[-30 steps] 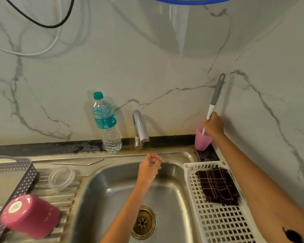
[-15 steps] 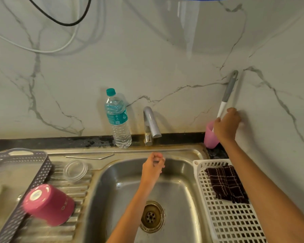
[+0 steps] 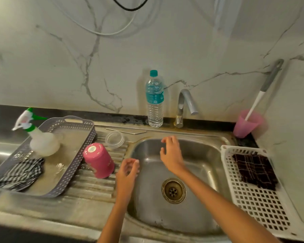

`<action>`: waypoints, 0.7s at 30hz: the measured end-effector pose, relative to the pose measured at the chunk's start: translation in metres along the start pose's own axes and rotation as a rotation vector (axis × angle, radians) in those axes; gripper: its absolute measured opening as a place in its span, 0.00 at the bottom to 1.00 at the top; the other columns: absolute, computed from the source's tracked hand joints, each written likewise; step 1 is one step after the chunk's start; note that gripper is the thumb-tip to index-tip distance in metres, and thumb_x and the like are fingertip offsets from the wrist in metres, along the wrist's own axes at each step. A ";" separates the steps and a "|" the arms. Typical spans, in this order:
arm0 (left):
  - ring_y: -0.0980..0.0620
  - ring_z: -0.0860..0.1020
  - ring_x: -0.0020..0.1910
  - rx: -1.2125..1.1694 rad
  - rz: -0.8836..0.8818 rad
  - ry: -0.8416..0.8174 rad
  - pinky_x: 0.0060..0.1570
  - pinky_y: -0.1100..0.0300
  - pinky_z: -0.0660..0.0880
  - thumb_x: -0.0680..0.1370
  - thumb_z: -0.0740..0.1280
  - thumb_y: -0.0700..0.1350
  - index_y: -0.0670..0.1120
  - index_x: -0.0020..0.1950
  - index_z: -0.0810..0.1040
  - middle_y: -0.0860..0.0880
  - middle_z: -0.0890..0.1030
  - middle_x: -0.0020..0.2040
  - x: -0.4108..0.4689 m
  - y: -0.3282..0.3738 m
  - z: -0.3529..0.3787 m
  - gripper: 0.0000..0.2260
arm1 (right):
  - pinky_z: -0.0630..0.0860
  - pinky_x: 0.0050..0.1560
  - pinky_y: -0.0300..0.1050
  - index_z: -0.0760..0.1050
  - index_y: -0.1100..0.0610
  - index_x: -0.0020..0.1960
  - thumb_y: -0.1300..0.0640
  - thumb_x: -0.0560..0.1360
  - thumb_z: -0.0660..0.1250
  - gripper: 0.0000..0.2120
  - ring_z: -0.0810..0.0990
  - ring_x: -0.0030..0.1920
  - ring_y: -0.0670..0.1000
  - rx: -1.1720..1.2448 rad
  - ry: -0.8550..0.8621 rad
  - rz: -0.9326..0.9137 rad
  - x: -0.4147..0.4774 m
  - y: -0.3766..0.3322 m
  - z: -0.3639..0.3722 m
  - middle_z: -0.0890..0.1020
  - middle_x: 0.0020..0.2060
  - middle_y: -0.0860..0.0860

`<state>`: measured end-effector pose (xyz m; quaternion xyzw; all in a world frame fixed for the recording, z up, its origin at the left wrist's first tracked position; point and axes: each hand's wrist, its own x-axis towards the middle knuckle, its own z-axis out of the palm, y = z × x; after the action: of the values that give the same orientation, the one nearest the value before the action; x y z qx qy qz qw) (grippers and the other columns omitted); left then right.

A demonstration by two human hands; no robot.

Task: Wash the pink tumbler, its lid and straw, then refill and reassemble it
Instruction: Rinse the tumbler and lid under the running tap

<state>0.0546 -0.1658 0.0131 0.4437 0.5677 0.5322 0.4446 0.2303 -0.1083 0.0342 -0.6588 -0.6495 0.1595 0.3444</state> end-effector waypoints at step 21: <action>0.48 0.75 0.59 0.117 -0.002 0.260 0.61 0.44 0.75 0.64 0.82 0.43 0.53 0.71 0.65 0.48 0.72 0.64 0.066 -0.019 -0.071 0.41 | 0.74 0.50 0.45 0.72 0.55 0.49 0.63 0.76 0.63 0.05 0.75 0.46 0.48 0.055 -0.170 0.102 -0.008 -0.014 0.028 0.70 0.51 0.48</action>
<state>-0.0290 -0.1169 -0.0054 0.3954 0.6510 0.5509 0.3412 0.2008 -0.1100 0.0220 -0.6655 -0.6374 0.2499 0.2973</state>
